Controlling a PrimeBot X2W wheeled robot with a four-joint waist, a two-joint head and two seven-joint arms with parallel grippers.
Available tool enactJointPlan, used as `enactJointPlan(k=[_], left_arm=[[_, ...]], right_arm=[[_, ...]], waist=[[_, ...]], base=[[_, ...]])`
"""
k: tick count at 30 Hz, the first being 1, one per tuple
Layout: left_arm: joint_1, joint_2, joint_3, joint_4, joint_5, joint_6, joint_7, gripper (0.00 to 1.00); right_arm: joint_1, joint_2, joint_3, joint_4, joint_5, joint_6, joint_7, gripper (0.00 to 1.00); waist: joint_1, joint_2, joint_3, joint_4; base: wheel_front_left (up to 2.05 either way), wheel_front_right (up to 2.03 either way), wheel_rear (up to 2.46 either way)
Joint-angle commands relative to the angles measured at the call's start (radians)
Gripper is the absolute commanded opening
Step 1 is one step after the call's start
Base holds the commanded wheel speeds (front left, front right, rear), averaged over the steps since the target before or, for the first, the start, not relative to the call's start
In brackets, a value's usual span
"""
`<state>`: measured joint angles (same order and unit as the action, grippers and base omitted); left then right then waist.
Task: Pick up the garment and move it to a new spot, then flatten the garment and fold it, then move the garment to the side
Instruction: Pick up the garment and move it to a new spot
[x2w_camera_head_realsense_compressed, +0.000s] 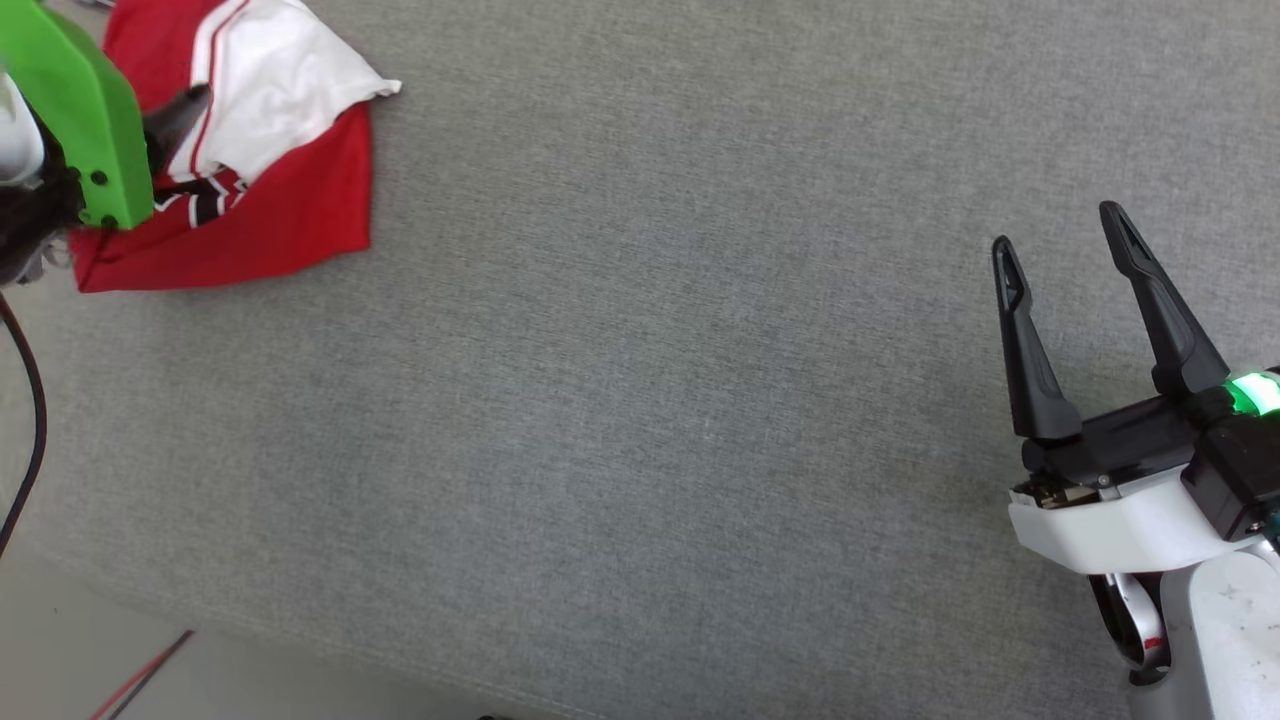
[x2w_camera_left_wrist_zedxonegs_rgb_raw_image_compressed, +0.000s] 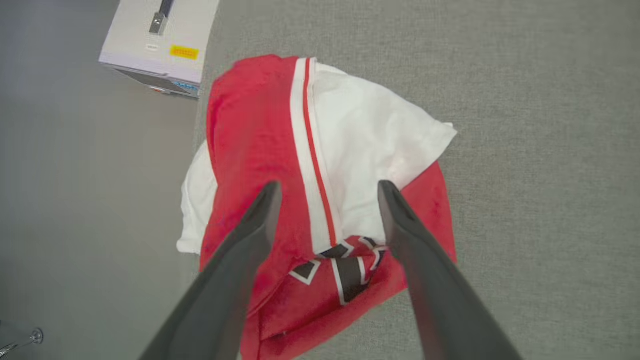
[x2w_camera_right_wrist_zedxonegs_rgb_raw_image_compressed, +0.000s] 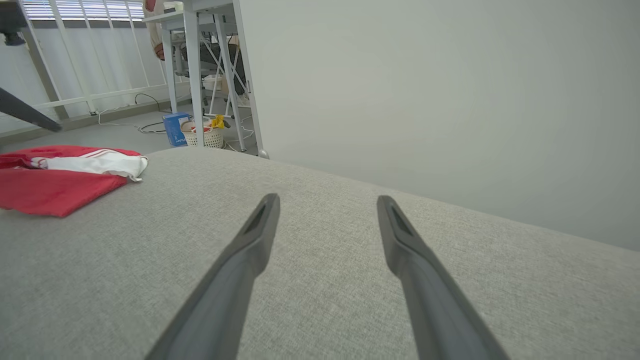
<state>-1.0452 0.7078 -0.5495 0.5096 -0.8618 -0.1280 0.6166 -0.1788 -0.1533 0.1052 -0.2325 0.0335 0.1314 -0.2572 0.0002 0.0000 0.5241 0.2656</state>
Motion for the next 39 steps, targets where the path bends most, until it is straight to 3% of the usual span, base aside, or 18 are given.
enactJointPlan(k=[1, 7, 17, 18, 19, 20, 29, 34, 39], left_arm=[[-0.021, 0.013, -0.018, 0.004, -0.017, -0.003, 0.025, 1.0], [-0.007, 0.028, -0.129, 0.044, -0.055, -0.003, 0.102, 1.0], [0.027, -0.016, -0.296, 0.104, -0.097, -0.003, 0.121, 1.0], [0.024, -0.019, -0.31, 0.104, -0.103, -0.003, 0.116, 0.92], [0.019, -0.018, -0.32, 0.104, -0.104, -0.003, 0.108, 0.43], [0.012, -0.016, -0.329, 0.104, -0.107, -0.003, 0.094, 0.0], [-0.074, 0.038, -0.381, 0.022, -0.079, -0.003, -0.188, 0.0], [-0.099, 0.06, -0.441, -0.07, -0.036, -0.003, -0.267, 0.0], [-0.112, 0.028, -0.498, -0.177, -0.002, -0.003, -0.323, 0.0]], right_arm=[[-0.021, -0.007, 0.0, -0.006, 0.007, -0.001, -0.005, 1.0], [-0.036, -0.019, 0.001, -0.01, 0.012, -0.001, -0.005, 1.0], [-0.052, -0.025, 0.002, -0.001, 0.018, -0.001, -0.005, 1.0], [-0.052, -0.024, 0.001, 0.002, 0.019, -0.001, -0.005, 1.0], [-0.051, -0.024, 0.002, 0.005, 0.02, -0.001, -0.005, 1.0], [-0.051, -0.022, 0.004, 0.008, 0.022, -0.001, -0.005, 1.0], [0.0, 0.016, 0.003, 0.047, 0.051, -0.001, -0.005, 1.0], [0.03, 0.037, 0.0, 0.059, 0.058, -0.001, -0.005, 1.0], [0.052, 0.056, -0.005, 0.064, 0.064, -0.001, -0.005, 1.0]], waist=[[-0.0002, 0.0, 0.03, -0.021], [-0.0002, 0.0, 0.075, -0.036], [-0.0002, 0.0, 0.096, -0.038], [-0.0002, 0.0, 0.092, -0.037], [-0.0002, 0.0, 0.086, -0.036], [-0.0002, 0.0, 0.077, -0.035], [-0.0002, 0.0, -0.097, -0.028], [-0.0002, 0.0, -0.17, -0.033], [-0.0002, 0.0, -0.218, -0.054]], base=[[0.0, 0.0, 0.0], [0.0, 0.0, 0.0], [0.0, 0.0, 0.0], [0.0, 0.0, 0.0], [0.0, 0.0, 0.0], [0.0, 0.0, 0.0], [0.0, 0.0, 0.0], [0.0, 0.0, 0.0], [0.0, 0.0, 0.0]])
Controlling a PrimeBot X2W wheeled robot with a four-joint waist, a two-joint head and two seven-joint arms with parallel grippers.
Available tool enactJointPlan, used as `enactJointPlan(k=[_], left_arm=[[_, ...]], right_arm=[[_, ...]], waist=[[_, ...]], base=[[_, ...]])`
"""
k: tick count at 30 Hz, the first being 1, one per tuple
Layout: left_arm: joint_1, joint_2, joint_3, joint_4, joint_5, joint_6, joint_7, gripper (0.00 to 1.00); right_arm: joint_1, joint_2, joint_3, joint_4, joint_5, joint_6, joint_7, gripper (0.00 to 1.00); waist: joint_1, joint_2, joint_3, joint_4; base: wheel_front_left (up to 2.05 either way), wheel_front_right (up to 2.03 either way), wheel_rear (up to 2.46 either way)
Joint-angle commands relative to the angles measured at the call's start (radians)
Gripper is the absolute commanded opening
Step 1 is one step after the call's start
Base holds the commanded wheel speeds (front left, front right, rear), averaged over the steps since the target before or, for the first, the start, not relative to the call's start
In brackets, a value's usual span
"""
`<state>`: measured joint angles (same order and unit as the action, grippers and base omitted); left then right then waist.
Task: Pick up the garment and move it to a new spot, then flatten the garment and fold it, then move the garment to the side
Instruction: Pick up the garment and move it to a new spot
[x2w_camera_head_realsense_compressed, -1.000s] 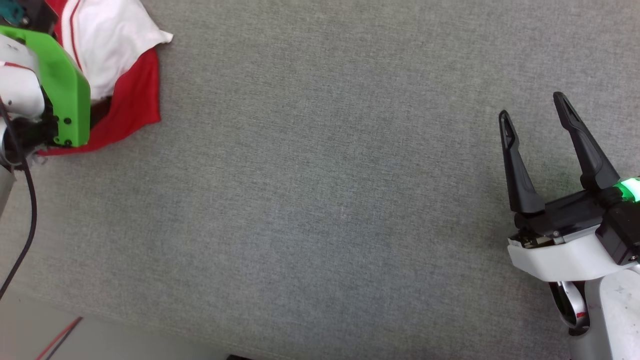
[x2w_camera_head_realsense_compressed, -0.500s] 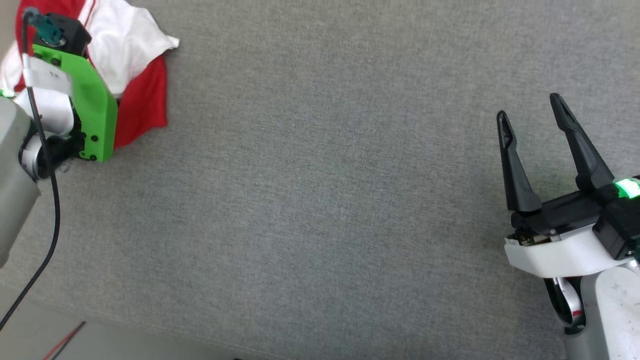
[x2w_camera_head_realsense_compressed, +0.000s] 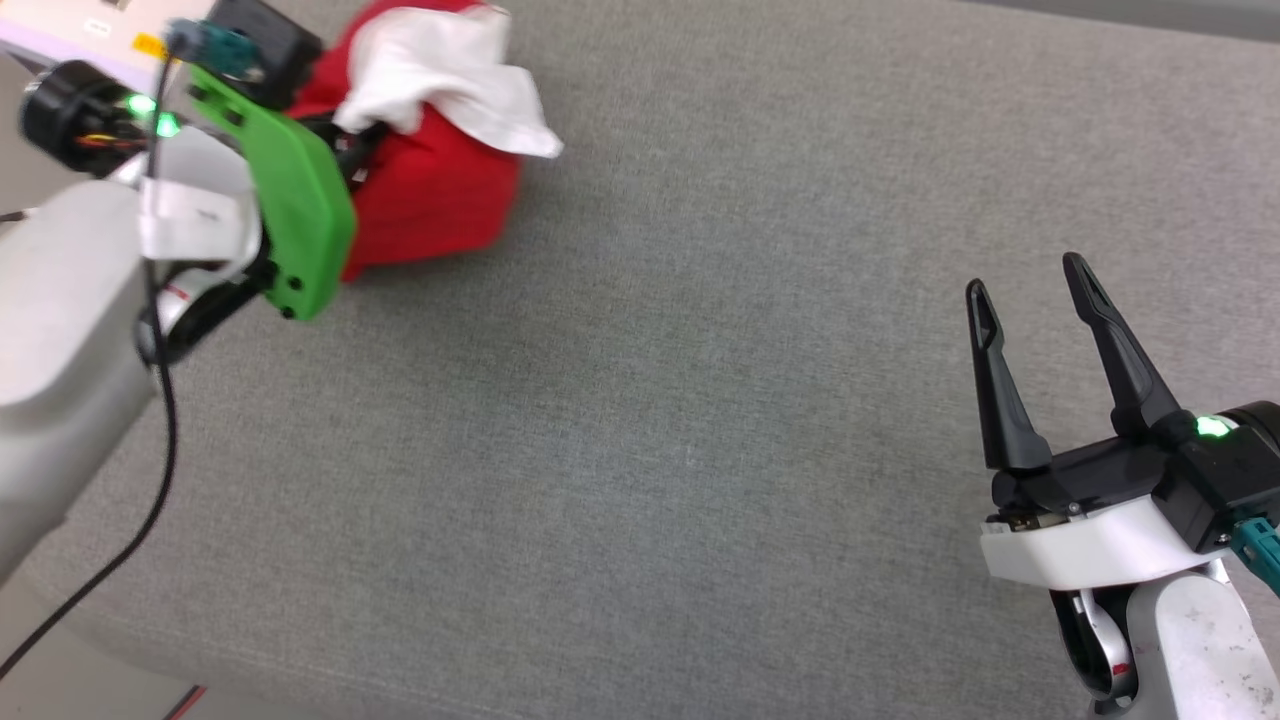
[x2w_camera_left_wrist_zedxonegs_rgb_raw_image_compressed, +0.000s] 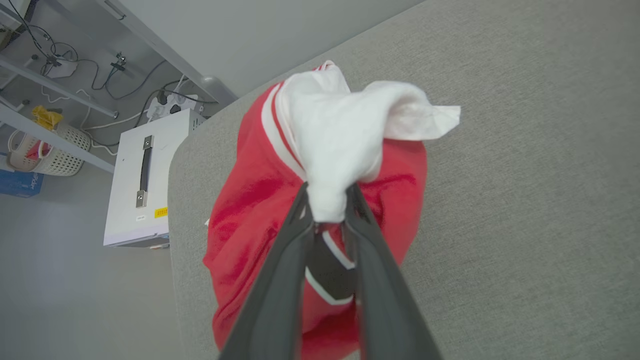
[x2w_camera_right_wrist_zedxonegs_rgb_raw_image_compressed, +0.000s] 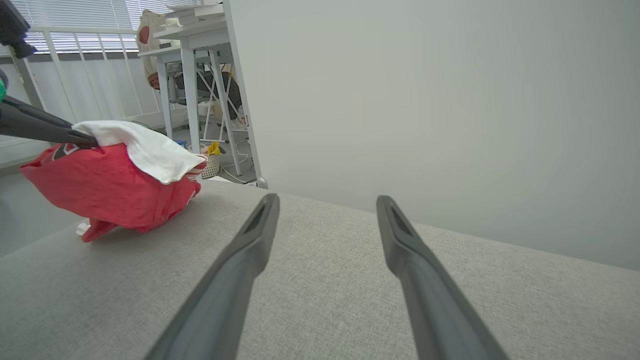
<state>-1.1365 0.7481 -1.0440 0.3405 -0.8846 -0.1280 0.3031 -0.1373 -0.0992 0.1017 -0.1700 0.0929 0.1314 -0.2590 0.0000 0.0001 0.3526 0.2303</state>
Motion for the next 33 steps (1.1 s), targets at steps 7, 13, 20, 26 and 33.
enactJointPlan(k=[7, 13, 20, 26, 33], left_arm=[[-0.015, -0.108, -0.07, -0.108, 0.066, -0.003, -0.057, 0.0], [-0.011, -0.232, -0.13, -0.111, 0.092, -0.003, -0.107, 0.0], [-0.011, -0.42, -0.208, -0.024, 0.112, -0.003, -0.159, 0.0], [0.04, -0.566, -0.235, 0.036, 0.162, -0.003, -0.155, 0.0], [0.21, -0.648, -0.236, 0.023, 0.282, -0.003, -0.039, 0.0]], right_arm=[[0.014, 0.024, -0.013, -0.001, 0.009, -0.001, -0.003, 1.0], [0.01, 0.039, -0.035, -0.007, 0.011, -0.001, -0.003, 1.0], [0.0, 0.047, -0.085, -0.025, 0.003, -0.001, -0.003, 1.0], [-0.01, 0.049, -0.125, -0.045, 0.018, -0.001, -0.003, 1.0], [-0.032, 0.049, -0.137, -0.048, 0.032, -0.001, -0.003, 1.0]], waist=[[0.0, -0.0001, -0.066, -0.099], [0.0, -0.0001, -0.055, -0.189], [0.0, -0.0001, -0.022, -0.278], [0.0, -0.0001, 0.012, -0.32], [0.0, -0.0001, 0.047, -0.344]], base=[[0.0, 0.0, 0.0], [0.0, 0.0, 0.0], [0.0, 0.0, 0.0], [0.0, 0.0, 0.0], [0.0, 0.0, 0.0]])
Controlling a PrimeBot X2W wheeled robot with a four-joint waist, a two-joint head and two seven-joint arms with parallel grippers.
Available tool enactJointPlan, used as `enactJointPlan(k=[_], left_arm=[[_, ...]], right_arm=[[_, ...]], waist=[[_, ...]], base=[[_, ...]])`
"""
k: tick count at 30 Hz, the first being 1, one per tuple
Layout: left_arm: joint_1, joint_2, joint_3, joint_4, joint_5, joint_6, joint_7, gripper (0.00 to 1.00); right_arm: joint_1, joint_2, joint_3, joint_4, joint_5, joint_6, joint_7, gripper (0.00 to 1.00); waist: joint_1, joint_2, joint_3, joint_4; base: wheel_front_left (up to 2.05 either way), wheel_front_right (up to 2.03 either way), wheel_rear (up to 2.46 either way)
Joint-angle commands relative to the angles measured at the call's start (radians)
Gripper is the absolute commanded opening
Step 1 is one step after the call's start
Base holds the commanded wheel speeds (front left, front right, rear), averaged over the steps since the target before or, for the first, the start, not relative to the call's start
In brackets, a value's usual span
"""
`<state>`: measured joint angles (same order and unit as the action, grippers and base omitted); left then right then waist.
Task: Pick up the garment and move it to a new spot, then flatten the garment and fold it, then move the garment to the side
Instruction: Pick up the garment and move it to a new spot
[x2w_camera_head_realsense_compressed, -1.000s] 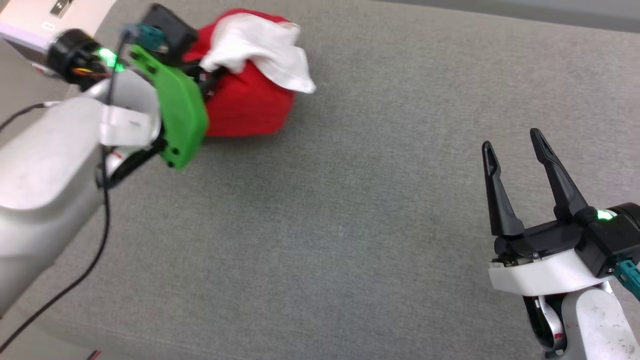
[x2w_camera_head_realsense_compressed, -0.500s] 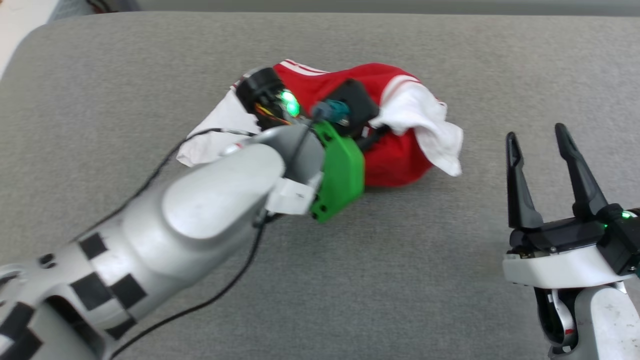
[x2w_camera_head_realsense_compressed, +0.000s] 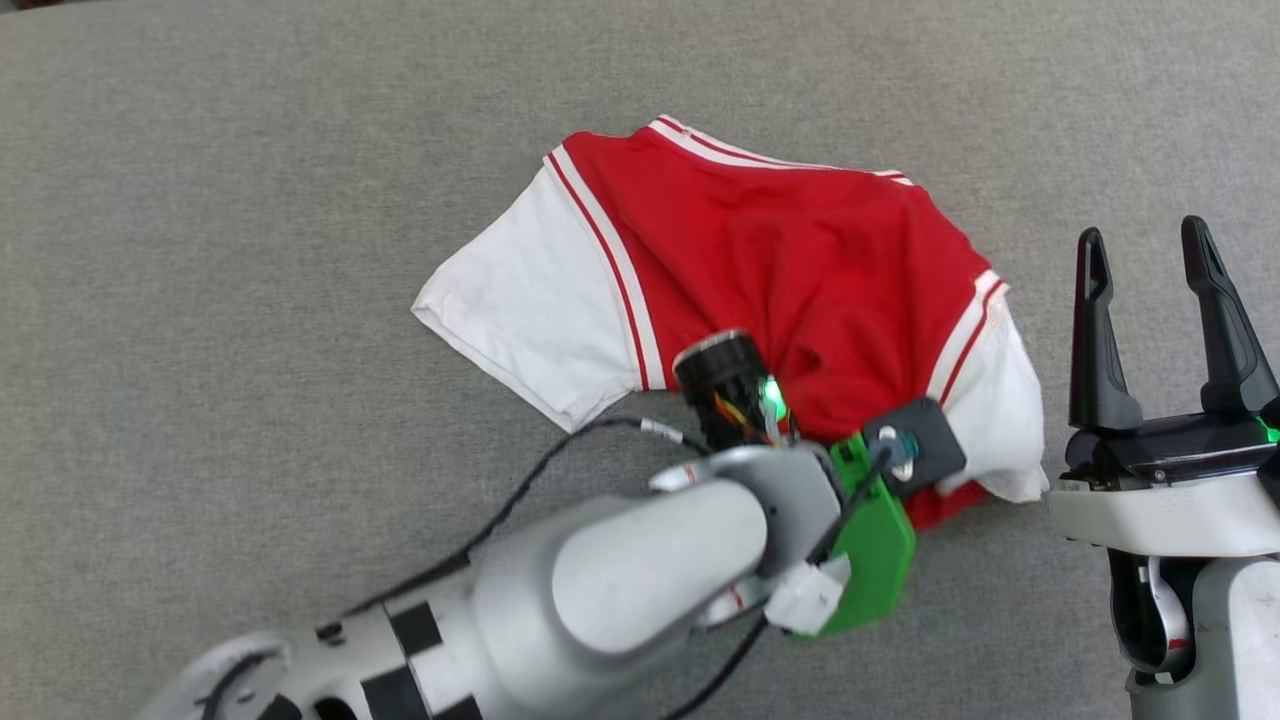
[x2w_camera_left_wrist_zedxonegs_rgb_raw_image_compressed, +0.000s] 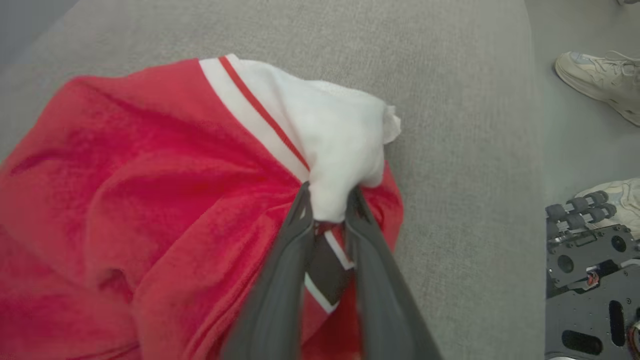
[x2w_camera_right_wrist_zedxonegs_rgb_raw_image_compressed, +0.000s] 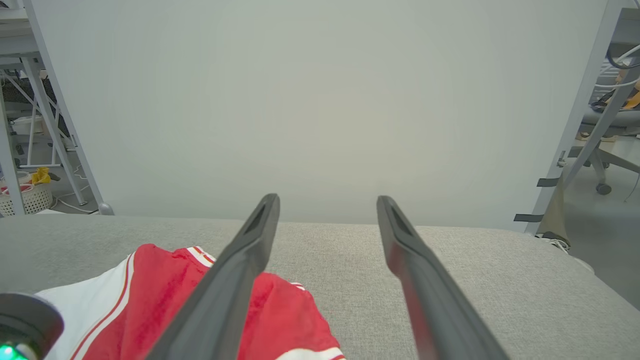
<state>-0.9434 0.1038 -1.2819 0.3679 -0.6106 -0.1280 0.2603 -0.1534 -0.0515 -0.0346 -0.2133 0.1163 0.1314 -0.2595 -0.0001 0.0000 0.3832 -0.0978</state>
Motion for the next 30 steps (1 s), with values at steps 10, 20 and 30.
enactJointPlan(k=[10, 20, 30], left_arm=[[0.111, -0.018, 0.002, -0.023, 0.008, -0.003, 0.01, 1.0], [0.067, -0.021, 0.045, 0.049, -0.11, -0.002, -0.352, 1.0], [0.16, 0.082, 0.229, 0.055, -0.045, 0.179, -0.52, 1.0]], right_arm=[[-0.019, 0.001, -0.017, 0.011, 0.007, -0.001, -0.002, 1.0], [0.039, 0.001, -0.041, 0.041, 0.021, -0.001, -0.002, 1.0], [0.121, 0.001, -0.059, 0.079, 0.025, -0.001, -0.002, 1.0]], waist=[[0.0001, 0.0, 0.009, 0.007], [0.0001, 0.0, -0.11, 0.067], [0.0001, 0.0, -0.21, 0.124]], base=[[0.0, 0.0, 0.0], [0.0, 0.0, 0.0], [0.0, 0.0, 0.0]])
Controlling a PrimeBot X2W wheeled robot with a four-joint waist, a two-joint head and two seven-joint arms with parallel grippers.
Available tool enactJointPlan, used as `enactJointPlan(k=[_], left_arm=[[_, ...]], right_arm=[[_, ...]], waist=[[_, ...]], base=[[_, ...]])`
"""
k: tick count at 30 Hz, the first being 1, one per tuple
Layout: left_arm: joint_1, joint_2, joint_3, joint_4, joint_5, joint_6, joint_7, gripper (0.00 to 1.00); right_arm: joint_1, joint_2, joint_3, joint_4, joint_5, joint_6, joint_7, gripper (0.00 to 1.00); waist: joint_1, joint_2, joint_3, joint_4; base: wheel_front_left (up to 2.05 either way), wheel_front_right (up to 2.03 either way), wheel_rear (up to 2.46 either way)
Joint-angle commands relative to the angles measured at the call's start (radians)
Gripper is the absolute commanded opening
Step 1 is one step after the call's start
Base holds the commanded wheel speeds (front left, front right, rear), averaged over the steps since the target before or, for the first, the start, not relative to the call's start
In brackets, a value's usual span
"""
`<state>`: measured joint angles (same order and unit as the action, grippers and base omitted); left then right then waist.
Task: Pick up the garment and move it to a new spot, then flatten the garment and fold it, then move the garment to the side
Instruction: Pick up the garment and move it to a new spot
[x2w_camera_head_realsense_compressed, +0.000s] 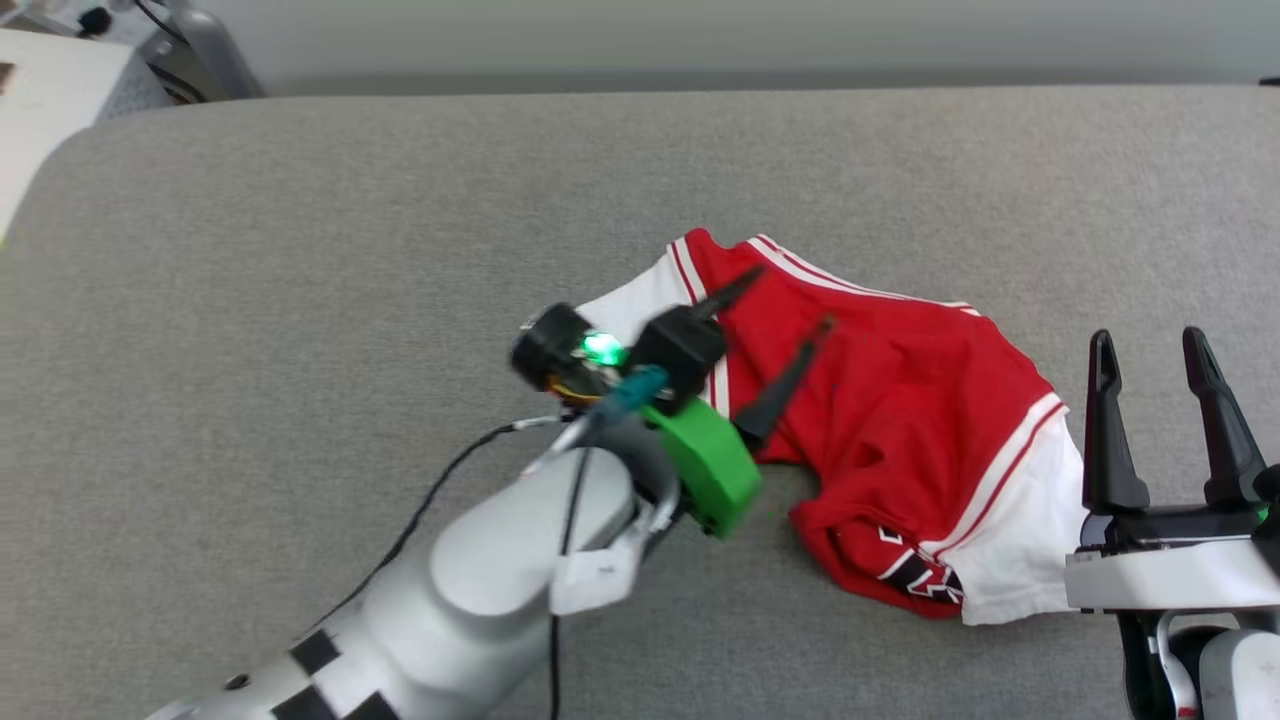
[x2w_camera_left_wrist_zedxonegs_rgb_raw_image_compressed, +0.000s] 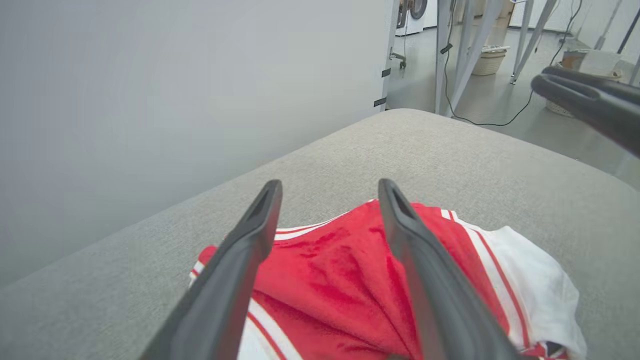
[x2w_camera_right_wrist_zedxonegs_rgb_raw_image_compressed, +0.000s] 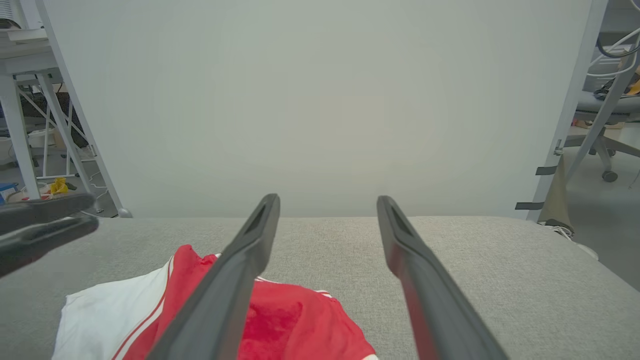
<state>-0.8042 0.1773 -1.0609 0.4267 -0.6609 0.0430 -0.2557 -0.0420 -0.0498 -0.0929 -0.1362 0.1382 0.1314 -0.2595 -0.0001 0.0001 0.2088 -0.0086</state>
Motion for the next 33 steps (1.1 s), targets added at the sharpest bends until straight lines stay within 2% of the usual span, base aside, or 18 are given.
enactJointPlan(k=[1, 5, 11, 16, 18, 23, 33], left_arm=[[0.038, 0.018, 0.043, -0.023, 0.014, 0.027, -0.005, 1.0], [0.154, 0.068, 0.216, -0.116, 0.07, 0.093, -0.006, 1.0], [0.341, 0.106, 0.473, -0.209, 0.168, 0.149, -0.006, 1.0], [0.483, 0.106, 0.649, -0.274, 0.263, 0.165, -0.006, 1.0], [0.535, 0.096, 0.707, -0.297, 0.294, 0.16, -0.006, 1.0], [0.641, 0.053, 0.807, -0.331, 0.36, 0.11, -0.006, 1.0], [0.734, -0.041, 0.912, -0.33, 0.464, 0.016, -0.006, 1.0]], right_arm=[[0.015, -0.001, -0.002, 0.005, 0.003, -0.001, -0.002, 1.0], [0.033, -0.001, -0.006, 0.015, 0.001, -0.001, -0.002, 1.0], [0.05, 0.0, -0.002, 0.031, 0.003, -0.001, -0.002, 1.0], [0.065, 0.0, 0.008, 0.046, 0.009, -0.001, -0.002, 1.0], [0.07, 0.0, 0.011, 0.051, 0.01, -0.001, -0.002, 1.0], [0.088, 0.0, 0.015, 0.07, 0.015, -0.001, -0.002, 1.0], [0.12, 0.0, 0.027, 0.096, 0.013, -0.001, -0.002, 1.0]], waist=[[0.0001, -0.0001, -0.041, 0.04], [0.0001, -0.0001, -0.059, 0.056], [0.0001, -0.0001, -0.084, 0.07], [0.0001, -0.0001, -0.1, 0.075], [0.0001, -0.0001, -0.107, 0.076], [0.0001, -0.0001, -0.125, 0.077], [0.0001, -0.0001, -0.15, 0.071]], base=[[0.0, 0.0, 0.0], [0.0, 0.0, 0.0], [0.0, 0.0, 0.0], [0.0, 0.0, 0.0], [0.0, 0.0, 0.0], [0.0, 0.0, 0.0], [0.0, 0.0, 0.0]])
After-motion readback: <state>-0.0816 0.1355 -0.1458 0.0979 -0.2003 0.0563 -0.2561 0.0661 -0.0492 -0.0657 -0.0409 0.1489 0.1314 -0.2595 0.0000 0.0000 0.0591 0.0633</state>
